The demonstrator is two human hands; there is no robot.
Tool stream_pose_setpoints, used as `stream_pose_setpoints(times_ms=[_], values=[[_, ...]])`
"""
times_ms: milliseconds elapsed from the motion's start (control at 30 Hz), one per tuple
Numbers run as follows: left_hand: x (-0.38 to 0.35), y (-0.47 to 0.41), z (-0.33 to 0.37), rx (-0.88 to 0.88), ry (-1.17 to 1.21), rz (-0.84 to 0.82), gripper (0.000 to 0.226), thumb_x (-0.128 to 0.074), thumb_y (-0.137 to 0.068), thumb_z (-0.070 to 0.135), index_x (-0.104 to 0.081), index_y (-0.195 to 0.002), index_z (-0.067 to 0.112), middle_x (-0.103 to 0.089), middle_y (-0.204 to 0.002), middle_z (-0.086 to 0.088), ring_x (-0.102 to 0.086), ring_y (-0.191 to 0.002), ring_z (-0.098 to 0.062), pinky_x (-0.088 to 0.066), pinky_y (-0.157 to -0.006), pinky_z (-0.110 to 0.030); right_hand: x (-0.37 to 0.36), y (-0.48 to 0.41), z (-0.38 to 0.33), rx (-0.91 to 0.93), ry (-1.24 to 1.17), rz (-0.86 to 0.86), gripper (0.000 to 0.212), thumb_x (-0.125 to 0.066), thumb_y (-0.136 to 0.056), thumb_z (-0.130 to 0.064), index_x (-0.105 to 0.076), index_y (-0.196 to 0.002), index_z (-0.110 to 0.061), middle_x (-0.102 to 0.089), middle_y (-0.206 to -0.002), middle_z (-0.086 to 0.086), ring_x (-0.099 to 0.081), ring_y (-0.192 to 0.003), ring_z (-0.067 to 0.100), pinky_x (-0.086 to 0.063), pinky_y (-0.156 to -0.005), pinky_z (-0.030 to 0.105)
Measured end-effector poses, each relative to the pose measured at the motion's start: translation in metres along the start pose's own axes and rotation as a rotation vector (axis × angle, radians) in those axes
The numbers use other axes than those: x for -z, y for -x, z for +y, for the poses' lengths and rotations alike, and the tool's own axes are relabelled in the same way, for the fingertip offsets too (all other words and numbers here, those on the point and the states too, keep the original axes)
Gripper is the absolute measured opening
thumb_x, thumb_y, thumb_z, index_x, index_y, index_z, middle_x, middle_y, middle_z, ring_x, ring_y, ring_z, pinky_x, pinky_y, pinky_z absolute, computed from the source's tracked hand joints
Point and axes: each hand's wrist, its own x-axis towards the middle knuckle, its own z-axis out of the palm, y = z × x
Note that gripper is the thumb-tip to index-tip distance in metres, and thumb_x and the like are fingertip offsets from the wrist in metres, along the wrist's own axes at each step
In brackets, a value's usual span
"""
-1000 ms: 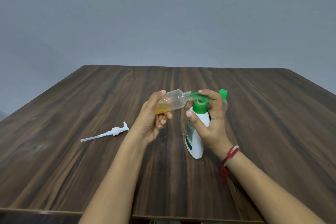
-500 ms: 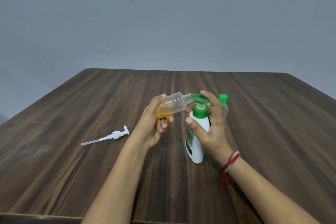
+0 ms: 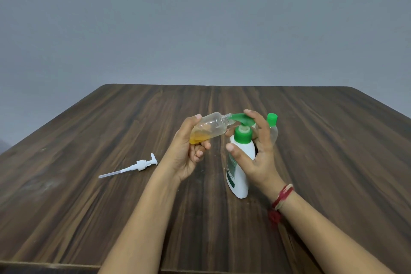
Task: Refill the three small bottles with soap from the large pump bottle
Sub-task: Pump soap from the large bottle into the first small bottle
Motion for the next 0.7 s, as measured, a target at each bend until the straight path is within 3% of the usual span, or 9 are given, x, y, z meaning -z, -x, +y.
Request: stream_pose_setpoints(times_ms=[133,300,400,500,567,700], values=[[-0.0007,-0.0005,-0.0003,0.013,-0.017,0.02,0.036,-0.048,-0.092,0.043,-0.063,-0.093,0.011,-0.053,-0.044,-0.003,-0.039,-0.026,-0.004,-0.029,-0.027,-0.011,-0.0018,-0.0022,-0.0022,-0.005,-0.036,0.021,0.049,-0.068,-0.079,-0.022,-0.043,-0.118,-0.038,-0.06,-0.094,0.02,-0.063,-0.084,0.027,-0.051,-0.08,0.036],[0.001,-0.0013,0.0,0.021,0.015,0.003,0.038,-0.047,-0.092,0.045,-0.06,-0.096,0.009,-0.053,-0.045,-0.003,-0.04,-0.027,-0.004,-0.031,-0.027,-0.01,-0.0007,0.0008,-0.0014,-0.04,0.04,-0.008,0.065,-0.065,-0.081,-0.041,-0.032,-0.135,-0.047,-0.058,-0.115,0.004,-0.061,-0.1,0.013,-0.048,-0.092,0.03],[0.0023,-0.0016,0.0007,0.019,0.013,0.005,0.038,-0.047,-0.091,0.045,-0.06,-0.097,0.009,-0.053,-0.045,-0.003,-0.04,-0.027,-0.004,-0.03,-0.027,-0.011,-0.0014,0.0012,-0.0019,-0.005,0.017,-0.015,0.064,-0.064,-0.081,-0.029,-0.034,-0.137,-0.035,-0.061,-0.105,0.007,-0.061,-0.095,0.009,-0.046,-0.09,0.022],[0.0012,-0.0019,0.0002,0.016,-0.024,0.022,0.037,-0.047,-0.092,0.044,-0.061,-0.095,0.011,-0.052,-0.045,-0.003,-0.038,-0.027,-0.004,-0.028,-0.027,-0.011,-0.0015,-0.0019,-0.0019,-0.009,-0.053,0.004,0.05,-0.065,-0.081,-0.02,-0.042,-0.123,-0.037,-0.06,-0.095,0.019,-0.062,-0.087,0.026,-0.05,-0.083,0.036],[0.0002,-0.0016,0.0001,0.015,-0.035,0.03,0.036,-0.047,-0.091,0.044,-0.061,-0.092,0.01,-0.051,-0.044,-0.002,-0.037,-0.027,-0.003,-0.028,-0.027,-0.011,-0.0015,-0.0026,-0.0017,-0.02,-0.058,0.007,0.047,-0.065,-0.081,-0.021,-0.043,-0.119,-0.037,-0.059,-0.094,0.02,-0.062,-0.085,0.029,-0.051,-0.081,0.04],[0.0007,-0.0004,0.0008,0.021,-0.002,0.014,0.038,-0.048,-0.091,0.045,-0.059,-0.096,0.009,-0.052,-0.046,-0.003,-0.039,-0.027,-0.004,-0.03,-0.028,-0.011,-0.0006,0.0005,-0.0025,-0.02,-0.024,-0.017,0.06,-0.064,-0.081,-0.024,-0.037,-0.13,-0.043,-0.061,-0.102,0.009,-0.062,-0.092,0.016,-0.049,-0.087,0.026]])
